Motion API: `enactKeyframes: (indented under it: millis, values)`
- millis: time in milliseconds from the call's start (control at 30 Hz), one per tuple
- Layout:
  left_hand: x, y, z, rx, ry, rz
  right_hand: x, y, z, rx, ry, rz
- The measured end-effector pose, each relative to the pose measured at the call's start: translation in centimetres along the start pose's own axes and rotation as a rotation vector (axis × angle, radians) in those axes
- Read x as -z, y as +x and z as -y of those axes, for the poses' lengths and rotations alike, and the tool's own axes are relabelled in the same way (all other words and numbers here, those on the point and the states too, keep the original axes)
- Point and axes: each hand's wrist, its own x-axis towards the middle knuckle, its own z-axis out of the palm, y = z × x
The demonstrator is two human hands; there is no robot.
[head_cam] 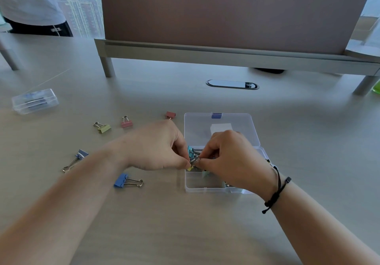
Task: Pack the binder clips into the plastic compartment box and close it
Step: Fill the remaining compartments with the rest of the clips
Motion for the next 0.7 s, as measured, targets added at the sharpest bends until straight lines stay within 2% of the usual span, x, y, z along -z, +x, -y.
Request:
enactKeyframes:
  millis: [167, 467, 700]
  values:
    - [-0.6, 0.3, -0.4, 0.023, 0.053, -0.001, 0.4, -0.2, 0.1, 0.009, -0.016, 0.032]
    - [-1.6, 0.1, -2.2, 0.004, 0.373, -0.097, 0.9, -0.4, -0.1, 0.047, -0.051, 0.107]
    - [-1.7, 0.3, -2.4, 0.044, 0.346, -0.113, 0.9, -0.4, 0.0, 0.081, -0.071, 0.078]
